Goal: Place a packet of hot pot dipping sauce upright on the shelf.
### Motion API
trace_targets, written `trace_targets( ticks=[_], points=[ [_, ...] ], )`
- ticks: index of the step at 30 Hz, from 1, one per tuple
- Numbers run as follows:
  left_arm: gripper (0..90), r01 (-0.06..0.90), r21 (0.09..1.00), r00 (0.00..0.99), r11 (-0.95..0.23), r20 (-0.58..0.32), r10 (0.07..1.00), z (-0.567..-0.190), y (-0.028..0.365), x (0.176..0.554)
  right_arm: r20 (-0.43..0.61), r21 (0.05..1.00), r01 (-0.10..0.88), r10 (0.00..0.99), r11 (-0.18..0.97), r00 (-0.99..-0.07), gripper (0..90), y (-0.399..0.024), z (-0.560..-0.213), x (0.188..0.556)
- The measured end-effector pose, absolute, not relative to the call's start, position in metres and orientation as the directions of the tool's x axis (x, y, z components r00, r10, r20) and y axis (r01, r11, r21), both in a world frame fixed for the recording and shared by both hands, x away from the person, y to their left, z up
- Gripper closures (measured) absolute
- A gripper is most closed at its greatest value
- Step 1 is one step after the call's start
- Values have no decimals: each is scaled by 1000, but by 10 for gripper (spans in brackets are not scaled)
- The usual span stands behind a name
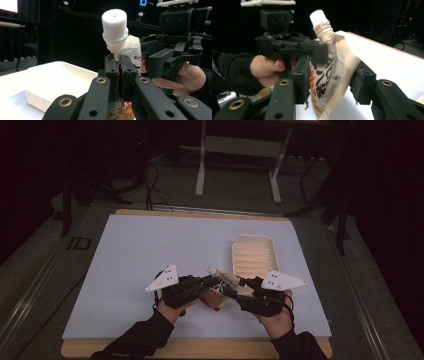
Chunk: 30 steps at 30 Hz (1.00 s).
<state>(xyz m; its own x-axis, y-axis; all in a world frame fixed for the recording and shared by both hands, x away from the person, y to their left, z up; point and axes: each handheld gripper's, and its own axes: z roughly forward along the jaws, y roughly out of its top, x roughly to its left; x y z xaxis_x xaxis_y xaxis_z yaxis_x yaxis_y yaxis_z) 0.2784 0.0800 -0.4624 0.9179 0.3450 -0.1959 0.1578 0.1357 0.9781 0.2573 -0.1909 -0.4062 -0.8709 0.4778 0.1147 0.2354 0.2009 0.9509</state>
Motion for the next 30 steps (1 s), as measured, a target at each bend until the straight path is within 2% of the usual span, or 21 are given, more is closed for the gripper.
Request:
trace_targets(
  ticks=[2,9,13,21,24,27,30],
  points=[
    [872,142,981,917,133,-181,355,-463,81,278,126,951,242,476,191,-870,594,-192,-406,258],
    [871,150,980,919,128,-186,348,-464,80,279,148,943,269,476,196,-867,822,-195,-405,264],
    [867,161,978,919,132,-198,341,-464,81,280,142,939,268,469,213,-872,860,-194,-402,264],
    [830,162,981,923,109,-190,336,-460,86,283,135,933,262,435,246,-890,876,-191,-394,269],
    [790,172,980,922,102,-197,335,-454,89,283,129,935,253,426,249,-896,877,-191,-389,272],
    [680,186,976,919,116,-215,332,-447,93,284,117,937,239,416,254,-902,877,-191,-382,274],
    [514,188,975,915,116,-217,341,-440,98,283,110,937,233,414,260,-904,877,-192,-377,278]
  ],
)
